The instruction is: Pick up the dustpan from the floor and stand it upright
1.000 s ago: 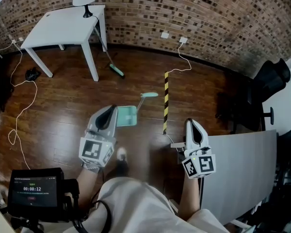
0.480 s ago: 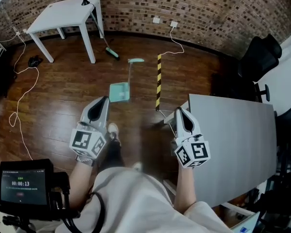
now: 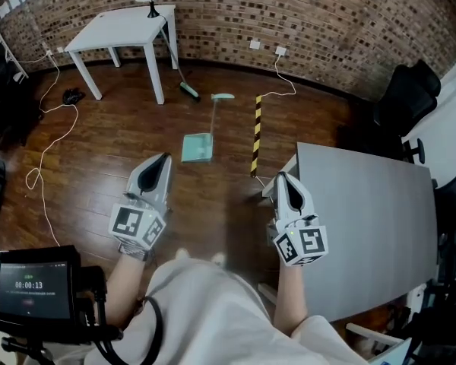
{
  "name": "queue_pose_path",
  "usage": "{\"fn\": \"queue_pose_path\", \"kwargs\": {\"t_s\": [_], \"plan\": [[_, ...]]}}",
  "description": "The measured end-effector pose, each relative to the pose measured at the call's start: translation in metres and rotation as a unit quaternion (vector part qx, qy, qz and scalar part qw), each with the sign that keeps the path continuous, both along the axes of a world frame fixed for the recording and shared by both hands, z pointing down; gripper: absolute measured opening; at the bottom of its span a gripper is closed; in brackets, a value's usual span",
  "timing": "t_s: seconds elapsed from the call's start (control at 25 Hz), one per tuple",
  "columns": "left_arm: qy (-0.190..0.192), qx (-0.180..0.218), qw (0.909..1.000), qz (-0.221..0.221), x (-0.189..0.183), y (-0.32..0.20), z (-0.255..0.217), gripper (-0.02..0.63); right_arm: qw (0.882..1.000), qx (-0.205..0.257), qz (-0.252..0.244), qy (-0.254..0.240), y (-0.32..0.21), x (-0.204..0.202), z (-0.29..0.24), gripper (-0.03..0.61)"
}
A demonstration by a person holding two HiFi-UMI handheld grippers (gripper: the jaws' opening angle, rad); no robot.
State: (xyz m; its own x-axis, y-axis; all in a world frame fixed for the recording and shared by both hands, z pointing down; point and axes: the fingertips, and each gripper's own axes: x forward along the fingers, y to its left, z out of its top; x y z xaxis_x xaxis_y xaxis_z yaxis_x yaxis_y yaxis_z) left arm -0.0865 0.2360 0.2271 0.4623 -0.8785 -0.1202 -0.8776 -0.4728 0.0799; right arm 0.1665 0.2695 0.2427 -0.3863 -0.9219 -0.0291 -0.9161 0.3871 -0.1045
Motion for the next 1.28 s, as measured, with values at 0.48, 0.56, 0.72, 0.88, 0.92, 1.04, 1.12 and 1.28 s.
{"fn": "queue_pose_path", "kwargs": {"t_s": [0.48, 0.56, 0.72, 0.88, 0.92, 1.04, 1.12, 1.28], "plan": [[-0.007, 0.021, 0.9995, 0.022, 0.001, 0.018, -0.01, 0.002, 1.0, -0.008, 0.003, -0.005, 0.012, -0.029, -0.002, 0.011], [-0.012, 0.021, 0.9993, 0.028, 0.004, 0.018, -0.009, 0.002, 1.0, -0.005, 0.004, 0.003, 0.011, -0.03, -0.005, 0.011], [-0.011, 0.019, 0.9992, 0.034, 0.007, 0.014, -0.009, 0.002, 1.0, -0.004, 0.008, 0.015, 0.005, -0.032, -0.009, 0.011], [-0.014, 0.018, 0.999, 0.038, 0.007, 0.009, -0.006, 0.002, 1.0, -0.005, 0.017, 0.001, 0.0, -0.029, -0.007, 0.011], [-0.016, 0.017, 0.999, 0.039, 0.007, 0.008, -0.005, 0.002, 1.0, -0.006, 0.017, 0.001, -0.001, -0.03, -0.007, 0.011], [-0.017, 0.015, 0.999, 0.039, 0.008, 0.006, -0.003, 0.002, 1.0, -0.008, 0.017, 0.0, -0.003, -0.029, -0.006, 0.011], [-0.018, 0.013, 0.999, 0.04, 0.008, 0.005, -0.003, 0.002, 1.0, -0.009, 0.018, -0.004, -0.004, -0.029, -0.005, 0.011], [-0.023, 0.013, 0.9989, 0.04, 0.006, 0.003, 0.0, 0.002, 1.0, -0.011, 0.014, -0.002, -0.007, -0.033, -0.004, 0.011]]}}
